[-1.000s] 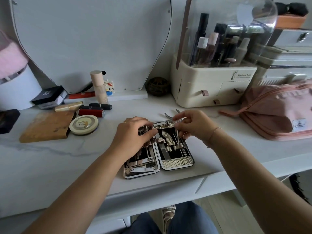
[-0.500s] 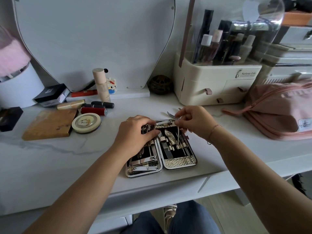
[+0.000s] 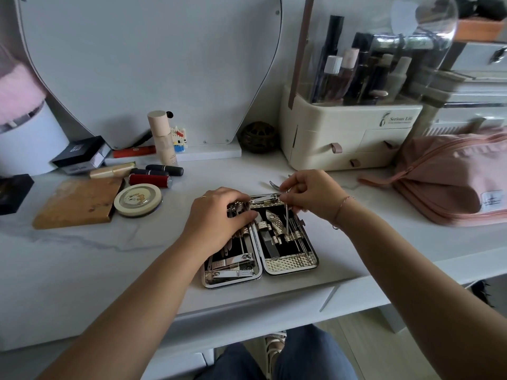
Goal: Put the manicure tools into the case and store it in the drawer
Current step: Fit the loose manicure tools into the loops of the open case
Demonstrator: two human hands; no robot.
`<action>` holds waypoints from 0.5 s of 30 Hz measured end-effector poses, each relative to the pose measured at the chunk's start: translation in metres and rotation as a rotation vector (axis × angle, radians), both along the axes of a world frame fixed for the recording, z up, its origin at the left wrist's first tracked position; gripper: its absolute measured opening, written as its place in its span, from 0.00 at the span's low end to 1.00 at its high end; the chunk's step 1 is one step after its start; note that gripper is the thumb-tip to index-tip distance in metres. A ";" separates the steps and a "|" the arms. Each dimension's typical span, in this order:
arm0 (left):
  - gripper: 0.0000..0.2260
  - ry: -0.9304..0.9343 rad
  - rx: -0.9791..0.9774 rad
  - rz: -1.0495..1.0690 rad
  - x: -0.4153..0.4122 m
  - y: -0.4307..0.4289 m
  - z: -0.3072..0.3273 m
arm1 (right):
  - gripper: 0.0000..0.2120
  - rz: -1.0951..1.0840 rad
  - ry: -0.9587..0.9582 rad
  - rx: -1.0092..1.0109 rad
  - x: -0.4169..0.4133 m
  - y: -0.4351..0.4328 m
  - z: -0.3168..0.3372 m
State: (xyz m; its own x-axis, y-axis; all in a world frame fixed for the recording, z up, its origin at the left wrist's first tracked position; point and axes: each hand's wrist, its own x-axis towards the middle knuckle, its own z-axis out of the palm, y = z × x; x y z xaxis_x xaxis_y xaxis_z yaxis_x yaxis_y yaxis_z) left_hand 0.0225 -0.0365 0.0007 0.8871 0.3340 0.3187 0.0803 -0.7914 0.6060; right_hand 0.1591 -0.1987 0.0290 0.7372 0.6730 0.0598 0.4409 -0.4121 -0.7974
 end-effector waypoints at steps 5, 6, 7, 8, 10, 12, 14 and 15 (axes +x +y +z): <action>0.16 0.002 0.003 -0.001 -0.001 -0.001 0.001 | 0.05 -0.050 -0.068 0.029 0.003 -0.002 0.000; 0.16 0.001 0.002 -0.001 -0.001 -0.001 0.001 | 0.05 -0.058 -0.084 0.031 0.003 -0.002 0.000; 0.16 0.002 0.000 -0.001 -0.001 -0.001 0.001 | 0.05 -0.062 -0.091 0.032 0.003 -0.002 0.000; 0.16 0.002 -0.002 -0.001 -0.001 -0.001 0.001 | 0.05 -0.065 -0.090 0.036 0.003 -0.002 0.000; 0.16 0.002 -0.005 -0.002 -0.001 -0.001 0.001 | 0.05 -0.074 -0.077 0.056 0.003 -0.002 0.001; 0.15 -0.001 -0.005 -0.003 -0.001 -0.001 0.001 | 0.06 -0.084 -0.066 0.079 0.003 -0.002 0.001; 0.15 -0.001 -0.008 -0.003 -0.002 -0.001 0.001 | 0.05 -0.079 -0.069 0.077 0.003 -0.002 0.002; 0.15 0.000 -0.008 -0.003 -0.002 -0.001 0.001 | 0.05 -0.072 -0.073 0.069 0.002 -0.002 0.003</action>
State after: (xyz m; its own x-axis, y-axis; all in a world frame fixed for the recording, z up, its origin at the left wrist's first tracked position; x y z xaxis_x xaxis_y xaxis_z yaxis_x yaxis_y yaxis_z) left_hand 0.0208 -0.0375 0.0021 0.8880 0.3341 0.3161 0.0778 -0.7865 0.6127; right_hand 0.1610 -0.2002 0.0318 0.7756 0.6109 0.1591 0.4699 -0.3904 -0.7917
